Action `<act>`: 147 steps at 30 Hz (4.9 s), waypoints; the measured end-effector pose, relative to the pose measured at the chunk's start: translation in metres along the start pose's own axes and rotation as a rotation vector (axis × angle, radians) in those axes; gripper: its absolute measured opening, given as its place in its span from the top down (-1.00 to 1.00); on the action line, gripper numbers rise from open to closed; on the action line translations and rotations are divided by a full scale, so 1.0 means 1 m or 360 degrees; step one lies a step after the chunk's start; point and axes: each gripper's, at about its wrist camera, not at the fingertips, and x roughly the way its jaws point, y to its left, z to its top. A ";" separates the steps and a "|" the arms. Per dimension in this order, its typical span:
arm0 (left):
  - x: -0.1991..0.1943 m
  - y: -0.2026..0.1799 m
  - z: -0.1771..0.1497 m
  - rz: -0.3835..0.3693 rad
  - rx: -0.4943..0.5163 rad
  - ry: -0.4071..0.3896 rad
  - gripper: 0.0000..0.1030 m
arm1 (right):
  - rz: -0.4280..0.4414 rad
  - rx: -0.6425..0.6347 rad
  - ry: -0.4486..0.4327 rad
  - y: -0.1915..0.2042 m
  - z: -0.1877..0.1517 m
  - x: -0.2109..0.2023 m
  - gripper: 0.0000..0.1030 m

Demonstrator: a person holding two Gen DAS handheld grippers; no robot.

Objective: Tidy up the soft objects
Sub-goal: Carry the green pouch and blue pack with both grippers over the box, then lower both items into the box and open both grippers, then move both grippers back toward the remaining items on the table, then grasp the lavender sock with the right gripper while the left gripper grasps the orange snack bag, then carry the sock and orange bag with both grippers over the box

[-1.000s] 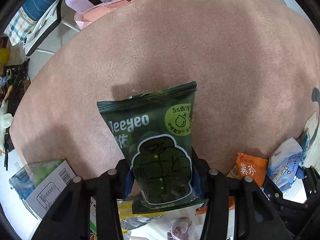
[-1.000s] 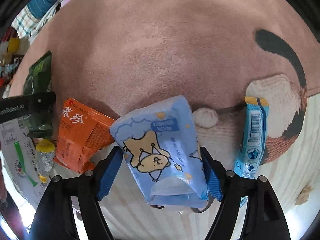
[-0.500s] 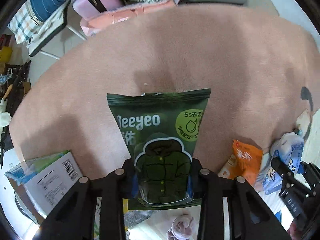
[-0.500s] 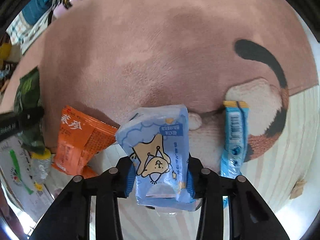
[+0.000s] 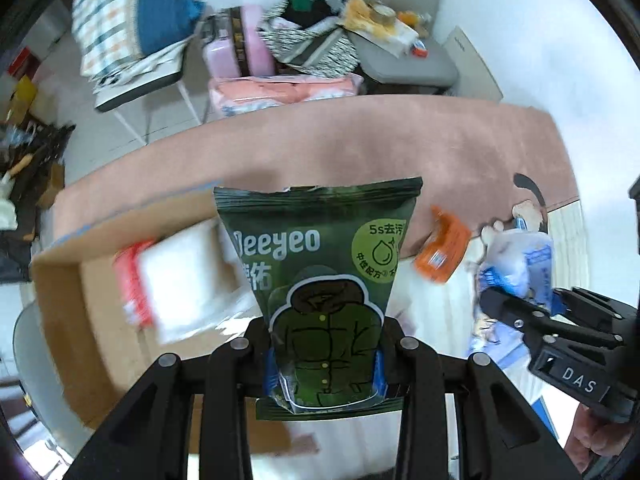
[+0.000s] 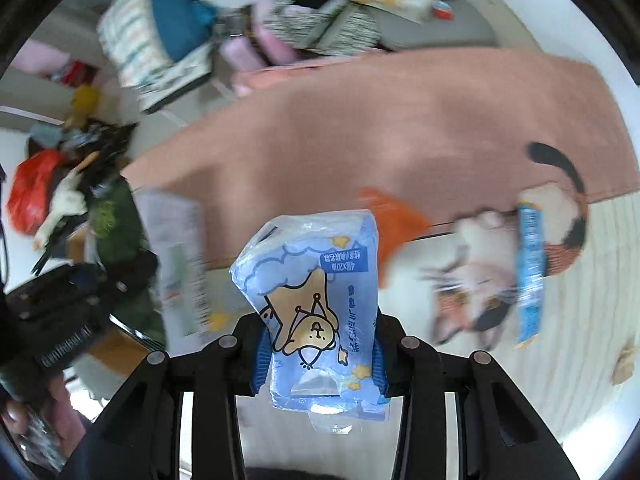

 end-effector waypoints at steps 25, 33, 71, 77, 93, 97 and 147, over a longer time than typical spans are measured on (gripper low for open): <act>0.108 0.275 0.002 0.0121 -0.0294 0.0396 0.38 | -0.0198 -0.0130 0.0378 0.225 -0.074 0.187 0.18; 0.131 0.272 0.010 0.0114 -0.0280 0.0454 0.31 | -0.0303 -0.0148 0.0434 0.228 -0.077 0.216 0.09; -0.102 0.220 -0.160 0.0241 -0.0337 -0.0304 -0.96 | -0.0243 -0.0337 -0.0219 0.257 -0.158 0.019 -1.00; -0.123 0.206 -0.175 0.0245 -0.0360 -0.0350 -0.95 | -0.0164 -0.0333 -0.0259 0.250 -0.171 -0.001 -1.00; -0.077 0.004 -0.076 0.0290 0.0146 -0.0361 -0.95 | -0.0197 0.0044 -0.0300 0.031 -0.129 -0.038 -1.00; -0.027 -0.056 -0.038 0.0366 0.0348 -0.0241 -0.85 | -0.0261 0.0272 -0.0166 -0.053 -0.114 -0.010 -1.00; 0.162 -0.184 0.054 0.0161 0.0450 0.0392 0.34 | -0.0023 0.0806 -0.0009 -0.207 -0.107 0.060 0.28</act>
